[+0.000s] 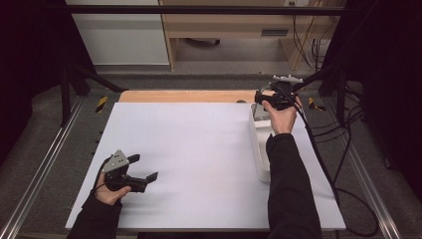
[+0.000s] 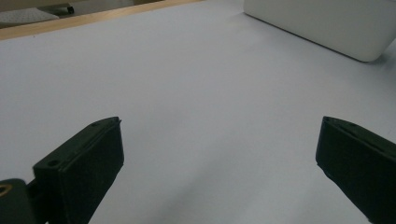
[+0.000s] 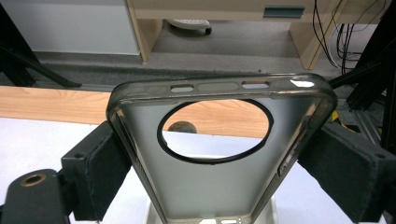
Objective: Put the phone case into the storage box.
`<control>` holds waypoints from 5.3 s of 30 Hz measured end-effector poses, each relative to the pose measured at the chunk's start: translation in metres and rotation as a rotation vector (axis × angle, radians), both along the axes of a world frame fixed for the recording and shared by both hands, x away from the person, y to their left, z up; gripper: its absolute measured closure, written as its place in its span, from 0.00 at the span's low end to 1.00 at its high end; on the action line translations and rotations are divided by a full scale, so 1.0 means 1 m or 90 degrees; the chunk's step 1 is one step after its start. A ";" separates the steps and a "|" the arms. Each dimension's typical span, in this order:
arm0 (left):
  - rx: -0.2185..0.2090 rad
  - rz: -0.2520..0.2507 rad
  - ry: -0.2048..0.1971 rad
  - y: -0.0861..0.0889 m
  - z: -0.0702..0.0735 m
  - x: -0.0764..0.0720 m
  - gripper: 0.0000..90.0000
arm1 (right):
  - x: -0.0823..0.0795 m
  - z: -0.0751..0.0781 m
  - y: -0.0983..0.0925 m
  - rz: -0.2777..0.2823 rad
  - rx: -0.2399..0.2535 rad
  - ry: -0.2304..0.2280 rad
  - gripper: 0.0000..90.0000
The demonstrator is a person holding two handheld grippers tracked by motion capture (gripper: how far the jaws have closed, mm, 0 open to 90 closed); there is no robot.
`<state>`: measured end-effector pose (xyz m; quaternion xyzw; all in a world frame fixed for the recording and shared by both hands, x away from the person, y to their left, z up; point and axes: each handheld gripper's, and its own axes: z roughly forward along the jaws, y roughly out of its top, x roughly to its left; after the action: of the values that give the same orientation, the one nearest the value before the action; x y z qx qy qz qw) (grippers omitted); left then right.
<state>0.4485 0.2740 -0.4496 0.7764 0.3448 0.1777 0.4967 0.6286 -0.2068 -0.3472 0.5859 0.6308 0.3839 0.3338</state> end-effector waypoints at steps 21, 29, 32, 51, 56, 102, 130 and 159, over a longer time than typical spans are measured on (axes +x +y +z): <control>0.006 -0.003 0.001 -0.001 -0.001 0.000 0.01 | 0.017 -0.021 0.005 -0.016 -0.005 0.031 0.13; 0.006 -0.004 0.000 -0.001 -0.001 0.000 0.01 | 0.021 -0.026 0.006 -0.020 -0.011 0.041 0.13; 0.008 -0.004 0.001 -0.001 -0.002 0.000 0.01 | 0.022 -0.027 0.006 -0.022 -0.014 0.043 0.13; 0.011 -0.006 0.002 -0.002 -0.002 0.000 0.01 | 0.027 -0.035 0.008 -0.019 -0.021 0.051 0.13; 0.010 -0.006 0.001 -0.002 -0.002 0.000 0.01 | 0.027 -0.036 0.008 -0.020 -0.021 0.049 0.13; 0.015 -0.011 0.001 -0.004 -0.003 0.000 0.01 | 0.012 -0.011 -0.001 0.044 0.011 -0.013 0.02; 0.007 -0.020 -0.017 -0.005 -0.001 -0.003 0.00 | -0.107 0.017 0.008 0.331 0.080 -0.127 0.01; -0.006 -0.032 -0.044 -0.008 0.003 -0.007 0.00 | -0.193 -0.050 -0.050 0.391 0.075 -0.136 0.00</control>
<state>0.4412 0.2665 -0.4464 0.7758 0.3086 0.1900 0.5165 0.4360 -0.2569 -0.3977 0.3429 0.7161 0.5620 0.2319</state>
